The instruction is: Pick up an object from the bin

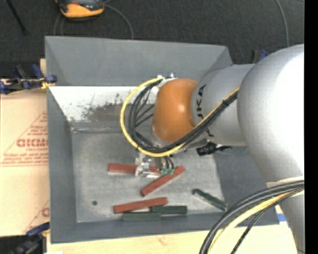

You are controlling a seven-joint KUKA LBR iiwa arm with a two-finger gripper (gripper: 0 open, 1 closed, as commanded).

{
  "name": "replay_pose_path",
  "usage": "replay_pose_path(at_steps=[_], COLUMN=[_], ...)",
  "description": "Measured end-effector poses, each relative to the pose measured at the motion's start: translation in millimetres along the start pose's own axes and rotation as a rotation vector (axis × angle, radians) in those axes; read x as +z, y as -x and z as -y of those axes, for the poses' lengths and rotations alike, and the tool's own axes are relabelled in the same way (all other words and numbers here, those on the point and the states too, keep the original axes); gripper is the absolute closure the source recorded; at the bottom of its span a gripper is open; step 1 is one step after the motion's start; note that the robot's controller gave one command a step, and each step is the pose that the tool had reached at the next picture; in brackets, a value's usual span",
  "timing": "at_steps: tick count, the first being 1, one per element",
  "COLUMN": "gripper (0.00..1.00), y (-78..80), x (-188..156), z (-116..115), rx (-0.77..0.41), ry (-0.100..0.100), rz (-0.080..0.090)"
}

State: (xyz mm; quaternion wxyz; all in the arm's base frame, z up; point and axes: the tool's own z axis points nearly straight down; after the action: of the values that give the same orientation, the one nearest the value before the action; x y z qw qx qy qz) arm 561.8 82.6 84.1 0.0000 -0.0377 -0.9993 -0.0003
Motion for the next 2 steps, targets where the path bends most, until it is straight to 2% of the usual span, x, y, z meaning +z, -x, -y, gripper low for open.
replay_pose_path(at_steps=[1, 2], gripper=[0.0, 1.0], y=[-0.2, 0.0], x=[0.9, 0.0], z=[0.1, 0.0], rx=[0.0, 0.0], ry=[0.0, 0.0], rz=[0.0, 0.0])
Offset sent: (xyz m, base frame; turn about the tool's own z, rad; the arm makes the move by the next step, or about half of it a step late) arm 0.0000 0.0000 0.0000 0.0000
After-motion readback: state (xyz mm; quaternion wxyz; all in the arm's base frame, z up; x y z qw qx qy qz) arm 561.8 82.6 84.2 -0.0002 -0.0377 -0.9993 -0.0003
